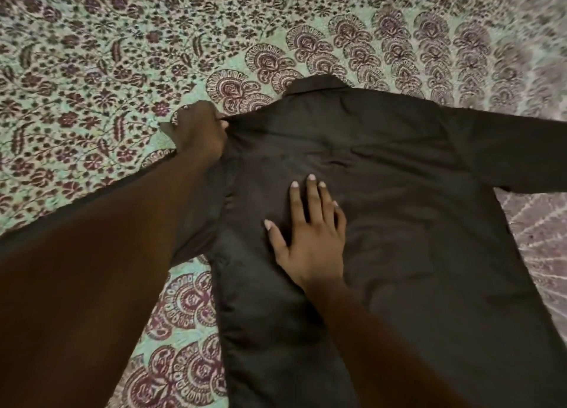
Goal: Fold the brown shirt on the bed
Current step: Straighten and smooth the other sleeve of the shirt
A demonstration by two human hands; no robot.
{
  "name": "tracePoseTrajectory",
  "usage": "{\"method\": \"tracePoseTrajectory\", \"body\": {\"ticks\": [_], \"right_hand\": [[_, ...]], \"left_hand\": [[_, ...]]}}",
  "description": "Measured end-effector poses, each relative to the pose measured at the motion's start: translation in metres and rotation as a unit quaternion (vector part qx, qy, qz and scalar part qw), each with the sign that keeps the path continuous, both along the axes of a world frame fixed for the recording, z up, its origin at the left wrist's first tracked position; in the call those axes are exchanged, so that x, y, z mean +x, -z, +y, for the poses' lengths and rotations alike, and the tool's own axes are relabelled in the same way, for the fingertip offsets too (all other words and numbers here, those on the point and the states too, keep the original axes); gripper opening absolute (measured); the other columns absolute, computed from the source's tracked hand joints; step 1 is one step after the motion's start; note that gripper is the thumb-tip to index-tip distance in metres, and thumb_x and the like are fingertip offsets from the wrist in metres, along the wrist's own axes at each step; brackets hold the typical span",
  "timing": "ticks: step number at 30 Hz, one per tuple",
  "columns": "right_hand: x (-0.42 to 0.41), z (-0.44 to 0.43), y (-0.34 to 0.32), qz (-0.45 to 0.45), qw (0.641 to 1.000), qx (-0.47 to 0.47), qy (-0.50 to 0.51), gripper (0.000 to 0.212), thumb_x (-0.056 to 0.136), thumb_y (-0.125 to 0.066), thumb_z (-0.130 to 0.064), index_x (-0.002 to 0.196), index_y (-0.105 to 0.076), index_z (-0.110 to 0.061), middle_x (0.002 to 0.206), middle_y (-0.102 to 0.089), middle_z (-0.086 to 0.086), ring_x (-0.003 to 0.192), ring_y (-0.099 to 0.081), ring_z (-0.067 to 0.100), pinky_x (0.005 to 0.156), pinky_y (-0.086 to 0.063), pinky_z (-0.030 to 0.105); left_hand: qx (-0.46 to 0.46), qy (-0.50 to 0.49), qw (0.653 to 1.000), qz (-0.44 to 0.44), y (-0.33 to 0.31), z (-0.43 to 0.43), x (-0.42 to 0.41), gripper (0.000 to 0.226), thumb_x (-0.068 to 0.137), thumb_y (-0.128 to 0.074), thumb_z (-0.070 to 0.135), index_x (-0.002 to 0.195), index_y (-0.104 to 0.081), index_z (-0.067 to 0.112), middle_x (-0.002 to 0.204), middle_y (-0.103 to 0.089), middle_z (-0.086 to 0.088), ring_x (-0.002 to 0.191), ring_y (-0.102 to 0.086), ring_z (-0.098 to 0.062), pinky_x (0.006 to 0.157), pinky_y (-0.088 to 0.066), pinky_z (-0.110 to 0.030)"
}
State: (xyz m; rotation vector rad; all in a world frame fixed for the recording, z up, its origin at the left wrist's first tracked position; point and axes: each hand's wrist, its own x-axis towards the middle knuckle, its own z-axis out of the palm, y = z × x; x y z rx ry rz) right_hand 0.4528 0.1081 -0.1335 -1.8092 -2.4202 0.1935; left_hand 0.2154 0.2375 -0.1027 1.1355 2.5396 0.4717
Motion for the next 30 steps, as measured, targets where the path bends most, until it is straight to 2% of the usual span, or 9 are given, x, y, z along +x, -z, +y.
{"method": "tracePoseTrajectory", "body": {"ticks": [4,7,11,13,17,20,24,27,30], "right_hand": [[0.001,0.003,0.0,0.002,1.0,-0.012,0.004,0.078,0.1,-0.03,-0.069,0.162,-0.03,-0.023,0.172,-0.017,0.008,0.159,-0.015,0.026,0.124,-0.021,0.05],[0.001,0.003,0.001,0.005,1.0,-0.007,0.004,0.075,0.101,-0.031,-0.067,0.162,-0.031,-0.023,0.172,-0.018,0.008,0.159,-0.017,0.026,0.124,-0.022,0.049],[0.001,0.004,0.003,0.011,1.0,0.008,0.004,0.074,0.102,-0.031,-0.065,0.162,-0.032,-0.022,0.172,-0.018,0.008,0.159,-0.017,0.026,0.124,-0.023,0.049],[0.001,0.003,0.004,0.015,1.0,0.01,0.005,0.073,0.102,-0.031,-0.065,0.162,-0.032,-0.022,0.172,-0.018,0.008,0.159,-0.017,0.026,0.124,-0.022,0.049],[0.002,0.004,0.006,0.014,1.0,0.016,0.015,0.071,0.102,-0.031,-0.064,0.162,-0.031,-0.026,0.172,-0.019,0.005,0.159,-0.018,0.025,0.124,-0.021,0.049],[-0.001,0.004,0.004,0.009,1.0,0.008,0.017,0.071,0.102,-0.031,-0.065,0.162,-0.029,-0.026,0.172,-0.02,0.006,0.158,-0.019,0.026,0.124,-0.022,0.051],[-0.007,0.002,-0.001,0.005,1.0,-0.006,0.013,0.076,0.101,-0.03,-0.069,0.163,-0.028,-0.024,0.172,-0.018,0.008,0.159,-0.014,0.03,0.122,-0.024,0.059],[-0.03,0.005,-0.011,-0.016,1.0,0.004,-0.023,0.083,0.1,-0.024,-0.073,0.164,-0.022,-0.02,0.174,-0.007,0.008,0.161,-0.001,0.031,0.122,-0.014,0.063],[-0.08,0.007,-0.016,-0.033,0.998,-0.03,-0.049,0.099,0.095,-0.018,-0.081,0.165,-0.013,-0.011,0.174,0.003,0.013,0.16,0.01,0.034,0.123,-0.005,0.066]], "left_hand": [[0.06,0.047,0.994,0.072,0.0,-0.013,0.011,0.015,0.096,-0.064,0.017,0.11,-0.065,0.021,0.13,-0.06,-0.009,0.13,-0.049,-0.034,0.109,-0.027,-0.056],[0.146,0.145,0.969,0.137,-0.004,-0.051,0.031,0.025,0.101,-0.053,0.031,0.121,-0.059,0.017,0.132,-0.055,-0.012,0.125,-0.049,-0.036,0.102,-0.035,-0.051],[0.025,0.275,0.947,0.161,0.025,-0.113,0.021,0.063,0.103,-0.034,0.058,0.157,-0.037,0.027,0.167,-0.033,0.001,0.152,-0.033,-0.024,0.114,-0.03,-0.051],[-0.02,0.273,0.947,0.171,0.035,-0.136,-0.001,0.075,0.101,-0.021,0.066,0.165,-0.016,0.028,0.175,-0.012,0.004,0.159,-0.018,-0.02,0.123,-0.021,-0.053],[-0.049,0.213,0.965,0.142,0.031,-0.173,-0.046,0.079,0.1,-0.013,0.071,0.166,-0.002,0.03,0.175,-0.005,0.005,0.161,-0.011,-0.022,0.126,-0.014,-0.053],[-0.077,0.144,0.977,0.135,0.018,-0.207,-0.073,0.073,0.101,-0.013,0.068,0.165,-0.01,0.032,0.174,-0.011,0.006,0.159,-0.015,-0.023,0.122,-0.016,-0.06],[-0.067,0.088,0.979,0.174,0.006,-0.225,-0.093,0.045,0.107,-0.041,0.039,0.146,-0.045,0.016,0.151,-0.043,-0.015,0.135,-0.042,-0.041,0.108,-0.029,-0.068],[-0.075,0.021,0.984,0.163,-0.001,-0.222,-0.115,0.027,0.102,-0.055,0.028,0.119,-0.055,0.007,0.123,-0.055,-0.024,0.121,-0.047,-0.046,0.105,-0.027,-0.068],[-0.077,0.01,0.986,0.148,-0.004,-0.222,-0.136,0.026,0.104,-0.053,0.026,0.116,-0.059,0.003,0.124,-0.056,-0.026,0.125,-0.047,-0.046,0.11,-0.022,-0.066]]}}
